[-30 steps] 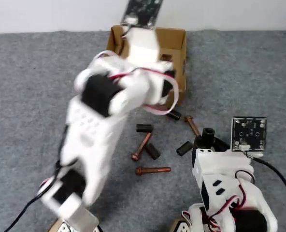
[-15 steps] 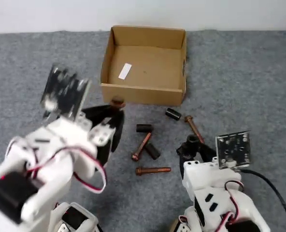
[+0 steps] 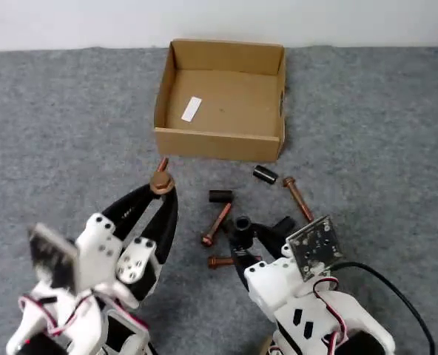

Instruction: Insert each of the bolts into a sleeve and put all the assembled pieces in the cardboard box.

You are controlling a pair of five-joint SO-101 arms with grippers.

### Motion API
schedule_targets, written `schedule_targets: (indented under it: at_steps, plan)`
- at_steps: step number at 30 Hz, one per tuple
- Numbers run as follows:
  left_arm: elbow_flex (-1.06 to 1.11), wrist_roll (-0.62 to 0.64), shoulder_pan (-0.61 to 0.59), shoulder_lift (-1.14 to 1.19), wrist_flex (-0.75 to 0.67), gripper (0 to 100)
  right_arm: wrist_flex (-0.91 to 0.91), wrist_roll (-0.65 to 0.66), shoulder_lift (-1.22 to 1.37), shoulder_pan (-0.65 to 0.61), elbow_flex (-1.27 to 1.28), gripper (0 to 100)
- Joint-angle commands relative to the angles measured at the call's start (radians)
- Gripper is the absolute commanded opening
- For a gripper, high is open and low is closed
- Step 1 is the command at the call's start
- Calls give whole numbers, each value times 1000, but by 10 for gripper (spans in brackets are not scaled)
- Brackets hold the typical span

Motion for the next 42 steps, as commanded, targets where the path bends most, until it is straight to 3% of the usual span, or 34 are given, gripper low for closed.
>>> schedule_targets:
  at_steps: [1, 9, 14, 20, 42]
  plan:
    - [61, 0, 3, -135, -87, 4, -39, 35, 48, -71, 0, 9]
    - [25, 158, 120, -126, -103, 4, -213, 109, 61, -93, 98, 9]
    - [27, 172, 121, -126, -106, 4, -245, 146, 61, -107, 101, 9]
    - [51, 244, 123, -124, -109, 4, -243, 153, 59, -214, 98, 9]
    - [223, 249, 127, -126, -104, 4, -234, 212, 61, -213, 8, 9]
